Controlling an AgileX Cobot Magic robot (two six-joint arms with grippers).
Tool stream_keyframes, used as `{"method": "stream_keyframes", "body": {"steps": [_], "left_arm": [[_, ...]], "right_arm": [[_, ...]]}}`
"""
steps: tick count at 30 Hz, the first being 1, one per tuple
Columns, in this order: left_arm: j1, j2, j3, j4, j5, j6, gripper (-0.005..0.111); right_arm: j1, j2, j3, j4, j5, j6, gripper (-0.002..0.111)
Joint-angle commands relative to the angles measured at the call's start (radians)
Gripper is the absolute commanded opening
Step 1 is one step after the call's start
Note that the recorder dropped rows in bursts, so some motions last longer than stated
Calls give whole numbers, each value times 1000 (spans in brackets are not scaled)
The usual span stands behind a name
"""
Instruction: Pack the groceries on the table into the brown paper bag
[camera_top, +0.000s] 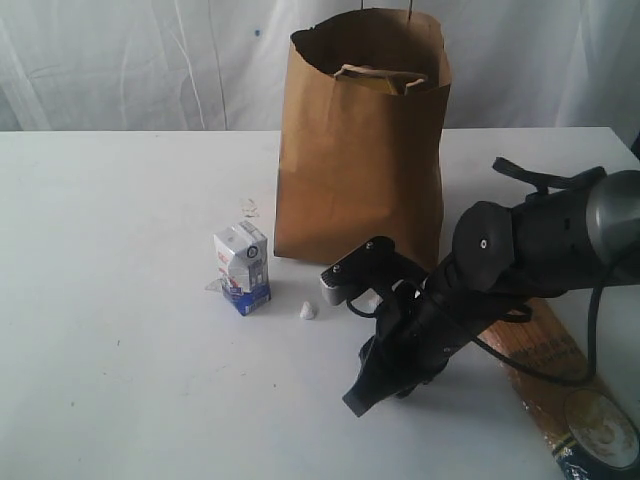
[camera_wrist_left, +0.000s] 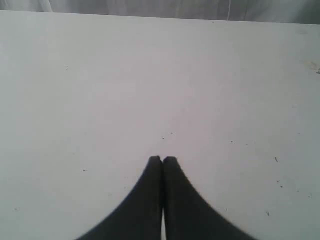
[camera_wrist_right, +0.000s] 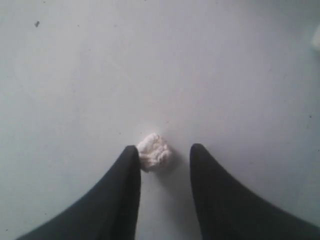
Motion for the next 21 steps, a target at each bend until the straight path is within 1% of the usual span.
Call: {"method": "stream_keyframes", "body": {"steps": [1, 3, 5, 6, 7, 8, 9, 11, 14, 20, 21], "left_arm": [[-8, -6, 3, 7, -3, -1, 0], [-8, -6, 3, 7, -3, -1, 0], [-8, -6, 3, 7, -3, -1, 0], [-8, -6, 3, 7, -3, -1, 0], [-8, -6, 3, 7, -3, -1, 0], [-8, -6, 3, 7, -3, -1, 0], [-8, -6, 3, 7, -3, -1, 0], [-8, -6, 3, 7, -3, -1, 0], [-8, -6, 3, 7, -3, -1, 0], [-8, -6, 3, 7, -3, -1, 0], [-8, -6, 3, 7, -3, -1, 0]], "right_arm": [[1, 2, -2, 10, -1, -11, 31], [1, 2, -2, 10, 3, -19, 31], [1, 2, -4, 10, 7, -19, 26], [1, 2, -9, 10, 16, -19, 21], [1, 2, -20, 10, 40, -19, 9], [1, 2, -31, 10, 57, -19, 2], [1, 2, -52, 10, 101, -19, 0], [1, -4, -95, 10, 172, -10, 0], [1, -47, -127, 8, 225, 30, 0], [1, -67, -110, -18, 208, 30, 1], [1, -40, -102, -18, 208, 12, 5]]}}
